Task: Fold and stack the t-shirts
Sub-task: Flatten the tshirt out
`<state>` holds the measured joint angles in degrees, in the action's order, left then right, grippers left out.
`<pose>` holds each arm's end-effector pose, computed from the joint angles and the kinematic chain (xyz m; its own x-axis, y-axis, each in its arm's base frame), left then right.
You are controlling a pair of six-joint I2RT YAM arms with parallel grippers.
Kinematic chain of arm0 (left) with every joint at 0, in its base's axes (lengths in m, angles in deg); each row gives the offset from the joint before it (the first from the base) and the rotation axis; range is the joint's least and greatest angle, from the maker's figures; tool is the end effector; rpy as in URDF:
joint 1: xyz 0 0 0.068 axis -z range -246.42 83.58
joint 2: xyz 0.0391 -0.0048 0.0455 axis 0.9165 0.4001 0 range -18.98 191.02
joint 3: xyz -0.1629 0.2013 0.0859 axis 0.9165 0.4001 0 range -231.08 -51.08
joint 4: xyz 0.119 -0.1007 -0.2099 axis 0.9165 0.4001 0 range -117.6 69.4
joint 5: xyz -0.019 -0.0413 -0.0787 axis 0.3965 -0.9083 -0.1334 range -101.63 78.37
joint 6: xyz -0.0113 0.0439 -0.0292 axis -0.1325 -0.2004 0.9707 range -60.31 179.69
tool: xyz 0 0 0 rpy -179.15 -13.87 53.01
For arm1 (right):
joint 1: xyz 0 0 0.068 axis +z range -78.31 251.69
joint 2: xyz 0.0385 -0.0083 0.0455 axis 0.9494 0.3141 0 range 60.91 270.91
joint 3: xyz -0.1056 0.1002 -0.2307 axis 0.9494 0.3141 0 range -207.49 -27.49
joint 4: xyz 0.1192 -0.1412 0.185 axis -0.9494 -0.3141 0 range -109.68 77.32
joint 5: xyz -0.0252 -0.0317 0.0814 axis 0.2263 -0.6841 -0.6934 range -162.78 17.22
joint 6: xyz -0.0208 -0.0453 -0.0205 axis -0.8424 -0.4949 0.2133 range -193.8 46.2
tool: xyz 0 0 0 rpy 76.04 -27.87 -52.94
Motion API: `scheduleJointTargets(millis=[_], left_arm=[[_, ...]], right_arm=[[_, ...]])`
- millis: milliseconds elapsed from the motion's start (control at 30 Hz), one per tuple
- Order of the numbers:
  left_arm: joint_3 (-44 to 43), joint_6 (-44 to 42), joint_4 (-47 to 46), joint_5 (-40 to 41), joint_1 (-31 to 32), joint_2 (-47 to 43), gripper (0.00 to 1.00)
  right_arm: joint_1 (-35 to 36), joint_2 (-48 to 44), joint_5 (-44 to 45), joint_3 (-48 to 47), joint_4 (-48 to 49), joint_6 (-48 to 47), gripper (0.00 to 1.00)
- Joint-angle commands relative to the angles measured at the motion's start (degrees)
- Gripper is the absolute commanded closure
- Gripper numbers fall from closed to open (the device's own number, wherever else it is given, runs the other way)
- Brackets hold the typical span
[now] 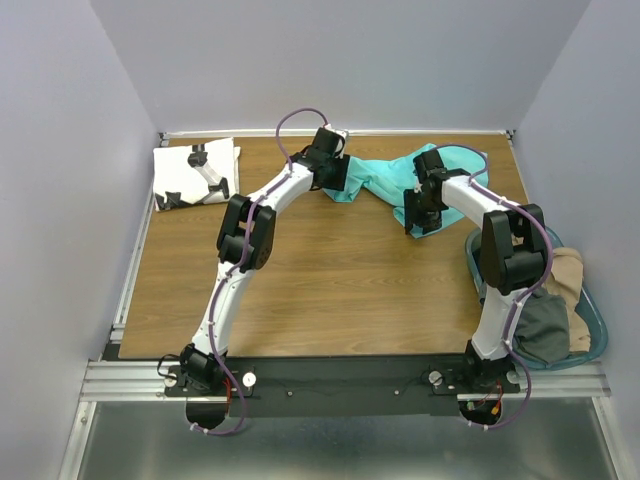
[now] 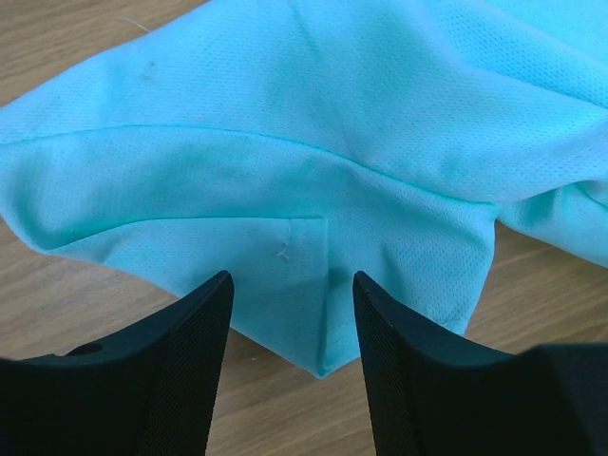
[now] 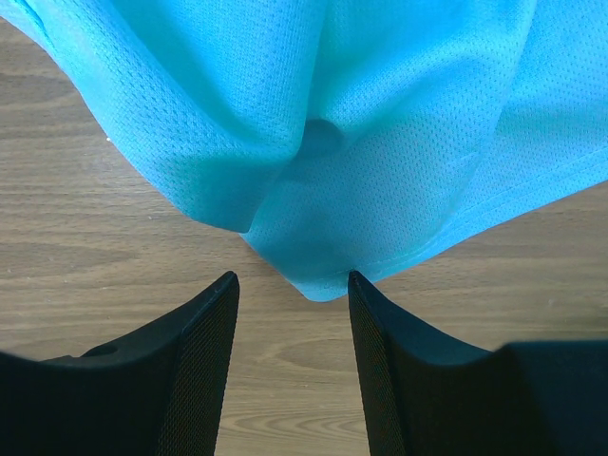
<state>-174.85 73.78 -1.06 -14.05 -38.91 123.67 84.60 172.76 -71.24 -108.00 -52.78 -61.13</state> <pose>0.4943 -0.2591 0.1730 -0.7315 0.1066 -0.6735 0.3193 0.9263 -0.2001 0.3837 0.0870 0.1784 -0.9487 0.0075 -0.3162 -0.0071 0.9990 0.0449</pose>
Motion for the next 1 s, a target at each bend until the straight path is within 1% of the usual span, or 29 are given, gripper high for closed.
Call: scheduleJointTargets(millis=[0,133,167,233,333,367,433,467,500,533,567,633,667,767,800,867,967], left_arm=[[-1.9,-1.2,0.8,4.6,0.7,1.1,0.41],[-1.7,-1.6,1.0,3.6,0.8,2.2,0.44],[-1.7,-1.7,1.0,3.4,0.8,2.3,0.47],[-1.4,-1.9,1.0,3.3,0.9,2.5,0.49],[-0.9,-2.2,0.7,2.7,1.0,2.8,0.50],[-0.3,-2.3,0.5,0.4,1.1,2.8,0.49],[0.7,-2.3,0.0,-0.1,1.2,2.7,0.50],[1.1,-2.3,-0.2,-0.1,1.2,2.7,0.53],[1.7,-2.2,-0.4,-0.4,1.2,2.6,0.62],[1.9,-2.3,-0.3,-0.3,1.2,2.5,0.70],[2.1,-2.1,-0.4,-0.4,1.2,2.4,0.74],[2.6,-2.1,-0.5,-0.2,1.2,1.4,0.81],[3.1,-2.1,-0.7,-0.1,1.2,0.9,0.87],[4.7,-1.3,-1.4,-0.7,0.8,-1.5,0.99],[5.3,-0.8,-1.8,-0.8,0.4,-2.3,1.00],[7.7,0.8,-2.6,-0.5,-0.4,-5.4,1.00],[11.3,2.2,-3.3,1.1,-1.5,-10.9,1.00]], right_arm=[[0.0,0.5,-1.2,0.9,0.7,1.0,0.43],[0.0,0.5,-1.2,1.7,0.9,1.2,0.44],[0.0,0.3,-1.2,1.8,1.0,1.3,0.44],[-0.1,0.5,-1.2,1.9,1.2,1.3,0.44],[0.0,0.9,-1.2,2.2,1.2,1.3,0.44],[0.0,1.2,-1.2,2.4,1.2,1.3,0.44],[0.0,1.3,-1.2,2.6,1.2,1.4,0.44],[-0.1,1.4,-1.2,2.6,1.4,1.4,0.44],[-0.1,1.8,-1.3,2.7,1.7,1.5,0.49],[0.0,2.0,-1.2,2.6,1.8,1.5,0.51],[0.0,2.5,-1.2,2.3,1.8,1.6,0.57],[-0.1,2.9,-1.2,1.4,1.9,1.2,0.65],[-0.1,3.3,-1.0,0.8,1.8,0.9,0.73],[0.0,4.1,0.1,-2.4,1.7,0.4,0.83],[-0.2,4.2,0.5,-3.2,1.7,0.2,0.88],[-0.2,3.7,0.7,-5.1,1.5,-0.1,0.94],[-0.4,1.1,1.1,-7.0,0.4,-0.2,0.97]])
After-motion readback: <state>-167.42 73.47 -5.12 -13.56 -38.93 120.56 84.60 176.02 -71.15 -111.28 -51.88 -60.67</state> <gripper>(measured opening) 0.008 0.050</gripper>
